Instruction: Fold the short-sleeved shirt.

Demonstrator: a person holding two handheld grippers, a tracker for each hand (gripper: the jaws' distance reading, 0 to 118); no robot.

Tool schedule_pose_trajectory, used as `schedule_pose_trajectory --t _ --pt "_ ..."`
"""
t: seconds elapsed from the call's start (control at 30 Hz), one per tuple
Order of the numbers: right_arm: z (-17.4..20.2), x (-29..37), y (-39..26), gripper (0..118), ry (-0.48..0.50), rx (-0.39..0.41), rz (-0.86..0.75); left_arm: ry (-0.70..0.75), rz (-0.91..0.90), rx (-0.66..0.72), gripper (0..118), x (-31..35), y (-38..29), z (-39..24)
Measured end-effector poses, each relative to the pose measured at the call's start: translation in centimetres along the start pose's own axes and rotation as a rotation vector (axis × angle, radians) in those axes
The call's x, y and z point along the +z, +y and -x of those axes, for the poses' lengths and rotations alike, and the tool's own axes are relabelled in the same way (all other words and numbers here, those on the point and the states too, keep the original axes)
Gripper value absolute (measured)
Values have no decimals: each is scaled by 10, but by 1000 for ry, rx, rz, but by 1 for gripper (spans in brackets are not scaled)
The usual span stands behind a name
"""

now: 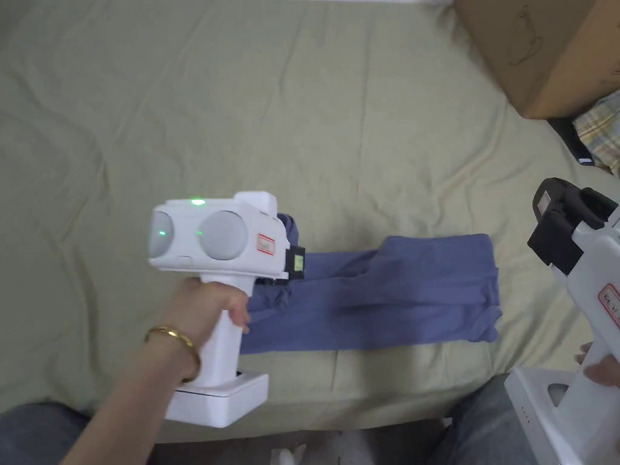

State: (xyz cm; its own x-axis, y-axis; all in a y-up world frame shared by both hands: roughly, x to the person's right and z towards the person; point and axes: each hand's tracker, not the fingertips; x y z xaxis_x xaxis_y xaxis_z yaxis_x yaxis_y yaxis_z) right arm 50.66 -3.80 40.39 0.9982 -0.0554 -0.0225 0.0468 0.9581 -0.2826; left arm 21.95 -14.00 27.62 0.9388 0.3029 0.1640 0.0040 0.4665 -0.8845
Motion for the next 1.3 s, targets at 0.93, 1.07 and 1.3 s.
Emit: schedule_pose_trajectory --t 0.93,1.07,1.3 --pt "-9 7 -7 0 -21 -13 22 57 -188 23 0 -7 -23 2" --pt "-14 8 -10 0 -27 -17 34 22 -81 -47 0 -43 -47 -29" --pt "-19 19 -6 0 -70 -22 36 -7 41 -165 0 -85 -74 -75"
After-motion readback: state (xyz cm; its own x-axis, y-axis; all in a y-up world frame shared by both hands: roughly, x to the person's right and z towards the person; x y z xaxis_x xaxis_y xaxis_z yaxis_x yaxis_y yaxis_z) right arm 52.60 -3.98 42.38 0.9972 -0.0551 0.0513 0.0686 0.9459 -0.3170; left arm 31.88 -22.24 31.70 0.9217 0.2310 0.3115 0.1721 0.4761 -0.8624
